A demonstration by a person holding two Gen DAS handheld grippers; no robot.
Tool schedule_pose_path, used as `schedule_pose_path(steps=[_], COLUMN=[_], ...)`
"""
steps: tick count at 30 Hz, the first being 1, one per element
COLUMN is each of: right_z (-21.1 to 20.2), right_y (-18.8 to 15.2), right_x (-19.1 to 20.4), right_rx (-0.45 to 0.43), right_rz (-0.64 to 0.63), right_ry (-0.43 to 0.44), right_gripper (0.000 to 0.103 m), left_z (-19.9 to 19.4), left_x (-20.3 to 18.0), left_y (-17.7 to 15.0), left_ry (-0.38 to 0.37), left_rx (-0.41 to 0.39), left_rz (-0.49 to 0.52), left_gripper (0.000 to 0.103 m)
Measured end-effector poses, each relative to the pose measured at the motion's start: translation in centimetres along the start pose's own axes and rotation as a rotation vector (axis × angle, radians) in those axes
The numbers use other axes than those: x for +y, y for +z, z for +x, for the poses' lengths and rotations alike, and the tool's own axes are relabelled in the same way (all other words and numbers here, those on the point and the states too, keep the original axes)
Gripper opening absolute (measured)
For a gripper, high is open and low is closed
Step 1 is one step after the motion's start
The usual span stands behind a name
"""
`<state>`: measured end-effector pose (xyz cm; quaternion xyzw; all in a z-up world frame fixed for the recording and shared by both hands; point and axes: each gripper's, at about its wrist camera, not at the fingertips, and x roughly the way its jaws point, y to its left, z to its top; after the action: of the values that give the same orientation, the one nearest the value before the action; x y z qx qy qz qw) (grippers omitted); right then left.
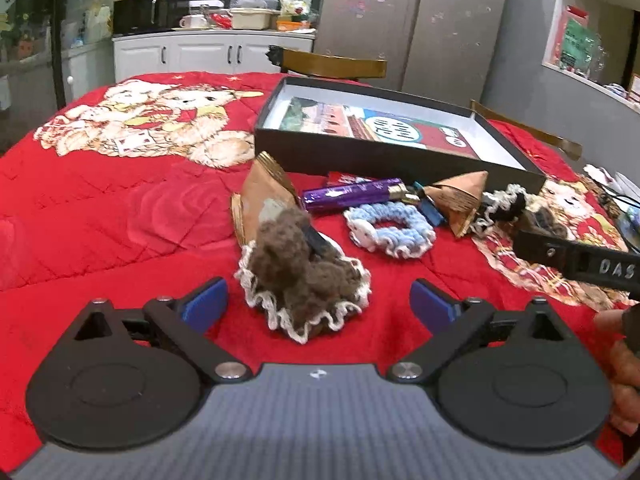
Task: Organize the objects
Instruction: 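Grasp the brown fuzzy claw clip with the right tool while the left tool grasps the brown fuzzy pom-pom clip, then lift both brown fuzzy clips and carry them toward the black box with both tools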
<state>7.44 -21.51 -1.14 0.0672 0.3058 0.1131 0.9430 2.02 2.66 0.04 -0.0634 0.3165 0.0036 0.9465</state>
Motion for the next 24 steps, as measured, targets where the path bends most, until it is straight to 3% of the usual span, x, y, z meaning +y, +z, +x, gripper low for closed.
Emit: schedule_pose_path(steps=[5,10,14,17,22,24], right_z=[1.6,1.8,2.0,2.4,2.1,2.1], right_y=[0.9,1.2,1.3,1.4,1.0,1.0], right_x=[0.0,-0.2,-1.0,-1.4,-1.1,-1.0], right_rx=[0.029,-0.002,-0.002,0.013,-0.009,-0.007], right_rz=[-0.057,-0.044,0.007,0.037,0.02,0.017], right_ry=[-0.056,-0.015,0.019,-0.012,-0.042,-0.045], right_gripper=[0.103,0.103,0.099,0.088,0.057,0.053], left_z=[0.5,1.1,1.4,1.6,1.5,1.4], left_x=[0.2,0.1,-0.1,-0.1,0.0,0.3], left_y=[0.5,0.8,1.0,1.1,1.1,1.1], left_ry=[0.014,0.005,0.0,0.016,-0.001,-0.005], left_rx=[-0.003,-0.001,-0.008,-0.021,-0.028,-0.03], left_rz=[-0.002,0.014,0.031,0.037,0.034,0.02], left_gripper=[0.089,0.089,0.081,0.062,0.051,0.049])
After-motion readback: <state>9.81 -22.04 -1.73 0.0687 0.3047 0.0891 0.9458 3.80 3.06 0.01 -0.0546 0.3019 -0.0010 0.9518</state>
